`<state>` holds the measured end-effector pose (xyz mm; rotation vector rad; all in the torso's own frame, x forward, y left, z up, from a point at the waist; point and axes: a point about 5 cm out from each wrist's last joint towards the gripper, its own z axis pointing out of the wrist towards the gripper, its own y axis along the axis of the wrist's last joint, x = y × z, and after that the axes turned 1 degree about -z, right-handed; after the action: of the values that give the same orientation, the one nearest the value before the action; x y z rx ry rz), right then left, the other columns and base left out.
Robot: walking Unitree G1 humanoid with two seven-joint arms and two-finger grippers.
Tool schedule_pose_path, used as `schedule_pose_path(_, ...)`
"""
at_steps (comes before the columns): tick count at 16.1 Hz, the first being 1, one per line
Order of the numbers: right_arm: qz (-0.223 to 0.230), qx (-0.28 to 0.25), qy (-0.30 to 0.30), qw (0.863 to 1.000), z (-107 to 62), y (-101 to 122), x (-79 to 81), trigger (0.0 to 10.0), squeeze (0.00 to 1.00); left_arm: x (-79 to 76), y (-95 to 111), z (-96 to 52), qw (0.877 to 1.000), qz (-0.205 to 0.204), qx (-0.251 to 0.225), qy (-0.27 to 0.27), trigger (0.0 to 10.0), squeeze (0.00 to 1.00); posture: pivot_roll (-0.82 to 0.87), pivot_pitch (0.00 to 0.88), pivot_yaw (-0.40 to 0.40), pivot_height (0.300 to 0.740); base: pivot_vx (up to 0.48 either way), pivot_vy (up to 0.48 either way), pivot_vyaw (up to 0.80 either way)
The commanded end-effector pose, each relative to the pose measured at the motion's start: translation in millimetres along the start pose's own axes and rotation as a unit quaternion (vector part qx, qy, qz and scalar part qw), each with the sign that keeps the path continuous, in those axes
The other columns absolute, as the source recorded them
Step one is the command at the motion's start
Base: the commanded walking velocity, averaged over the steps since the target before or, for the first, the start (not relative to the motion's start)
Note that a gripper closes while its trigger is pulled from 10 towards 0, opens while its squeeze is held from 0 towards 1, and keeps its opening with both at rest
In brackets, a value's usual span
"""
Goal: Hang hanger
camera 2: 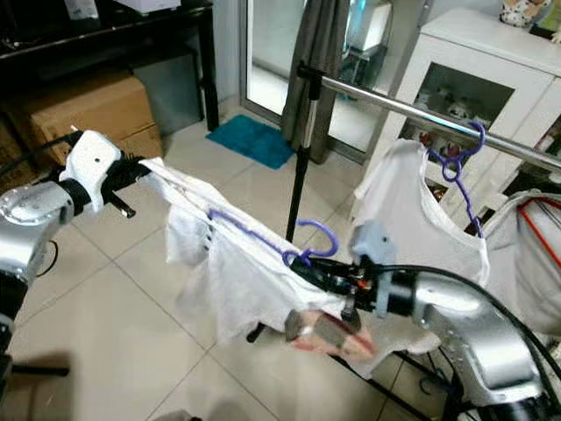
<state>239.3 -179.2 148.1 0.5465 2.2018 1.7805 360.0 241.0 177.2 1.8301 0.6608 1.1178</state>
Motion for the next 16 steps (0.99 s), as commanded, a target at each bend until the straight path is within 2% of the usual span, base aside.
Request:
schedule_pose_path(1, 0.022, 0.023, -0.042, 0.999, -24.6, -7, -11.5, 0.0, 0.0, 47.5, -3, -28.5, 0.995, -0.012, 0.023, 0.101, 0.0, 0.0, -0.16, 0.0, -0.036, 0.74, 0.0, 0.0, 0.0)
schedule_pose_path(2, 0.024, 0.019, -0.053, 0.998, -26.3, -7, -14.2, 0.0, 0.0, 48.4, -4, -29.0, 0.994, -0.016, 0.025, 0.102, 0.0, 0.0, -0.16, 0.0, -0.032, 0.74, 0.0, 0.0, 0.0)
schedule_pose_path(4, 0.04, -0.022, -0.101, 0.994, -35.1, 0, -24.2, 0.0, 0.0, 50.2, -9, -30.7, 0.994, -0.02, 0.035, 0.098, 0.0, 0.0, -0.16, 0.0, -0.027, 0.74, 0.0, 0.0, 0.0)
schedule_pose_path(8, 0.052, -0.062, -0.13, 0.988, -41.0, 9, -29.6, 0.0, 0.0, 42.8, -21, -30.1, 0.995, -0.035, 0.044, 0.087, 0.0, 0.0, -0.17, 0.0, -0.022, 0.74, 0.0, 0.0, 0.0)
schedule_pose_path(11, 0.065, -0.112, -0.157, 0.979, -40.2, 21, -35.7, 0.0, 0.0, 17.7, -32, -19.9, 0.996, -0.059, 0.042, 0.053, 0.0, 0.0, -0.17, 0.0, -0.022, 0.74, 0.0, 0.0, 0.0)
schedule_pose_path(14, 0.091, -0.18, -0.189, 0.961, -32.6, 35, -42.3, 0.0, 0.0, -27.6, -34, -1.2, 0.995, -0.094, 0.02, -0.001, 0.0, 0.0, -0.16, 0.0, -0.025, 0.74, 0.0, 0.0, 0.0)
schedule_pose_path(16, 0.102, -0.204, -0.192, 0.955, -21.9, 41, -41.4, 0.0, 0.0, -56.1, -28, 11.7, 0.993, -0.113, 0.001, -0.037, 0.0, 0.0, -0.16, 0.0, -0.019, 0.74, 0.0, 0.0, 0.0)
